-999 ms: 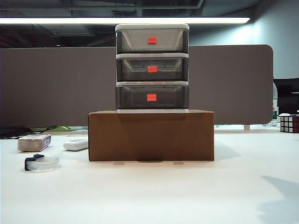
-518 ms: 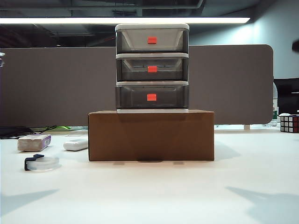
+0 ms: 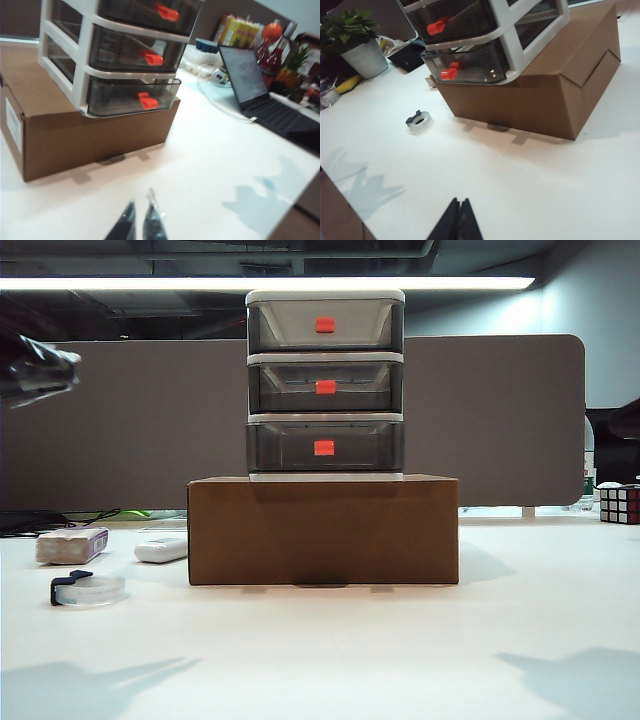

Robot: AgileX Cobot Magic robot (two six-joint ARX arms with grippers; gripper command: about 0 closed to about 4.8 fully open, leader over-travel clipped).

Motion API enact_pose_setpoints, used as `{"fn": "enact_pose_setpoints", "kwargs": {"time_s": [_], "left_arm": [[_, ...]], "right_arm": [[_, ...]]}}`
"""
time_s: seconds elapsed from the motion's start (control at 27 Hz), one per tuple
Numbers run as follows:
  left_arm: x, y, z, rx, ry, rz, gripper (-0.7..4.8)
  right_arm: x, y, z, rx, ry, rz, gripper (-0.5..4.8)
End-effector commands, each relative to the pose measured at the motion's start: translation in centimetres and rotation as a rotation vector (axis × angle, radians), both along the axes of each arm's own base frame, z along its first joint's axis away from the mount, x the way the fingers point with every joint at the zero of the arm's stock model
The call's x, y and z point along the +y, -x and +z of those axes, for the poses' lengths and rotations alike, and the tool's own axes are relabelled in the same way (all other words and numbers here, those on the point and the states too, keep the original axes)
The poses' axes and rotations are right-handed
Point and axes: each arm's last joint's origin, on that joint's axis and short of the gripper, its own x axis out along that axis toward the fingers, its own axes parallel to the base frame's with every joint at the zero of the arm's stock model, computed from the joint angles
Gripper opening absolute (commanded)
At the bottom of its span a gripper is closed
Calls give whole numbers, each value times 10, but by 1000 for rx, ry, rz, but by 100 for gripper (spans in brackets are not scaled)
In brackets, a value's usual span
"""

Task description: Open the third layer of the drawer on the table, pick up the transparent tape on the table and put it in, and finally close the drawer.

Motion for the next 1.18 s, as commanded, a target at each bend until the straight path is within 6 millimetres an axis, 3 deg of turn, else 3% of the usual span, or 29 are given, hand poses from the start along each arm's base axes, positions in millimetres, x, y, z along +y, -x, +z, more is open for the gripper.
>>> {"fn": "enact_pose_setpoints", "kwargs": {"time_s": [0.04, 0.33, 0.41, 0.7, 0.81, 0.89, 1.07, 1.18], "left_arm": [[-6, -2, 8, -70, 8, 52, 36], [-32, -21, 3, -45, -35, 35, 97], [-47, -30, 1, -20, -65, 6, 124], [-102, -68, 1, 7, -79, -156, 120], [-111, -75, 4, 36, -49, -152, 121], [-114, -75, 6, 42, -38, -111, 116], [-127, -69, 7, -3, -89, 178, 111], [-147, -65, 5, -19, -127, 274, 111]], "right_arm": [[2, 1, 11, -48, 3, -39, -5], [12, -2, 22, -16, 100, -18, -5], [17, -6, 28, -1, 152, 4, -5], [36, -37, 52, 74, 260, 91, -5], [43, -45, 58, 46, 234, 154, -5], [47, -49, 60, 31, 238, 174, -5], [54, -63, 69, 3, 281, 189, -5], [61, -76, 78, -34, 323, 199, -5]]}}
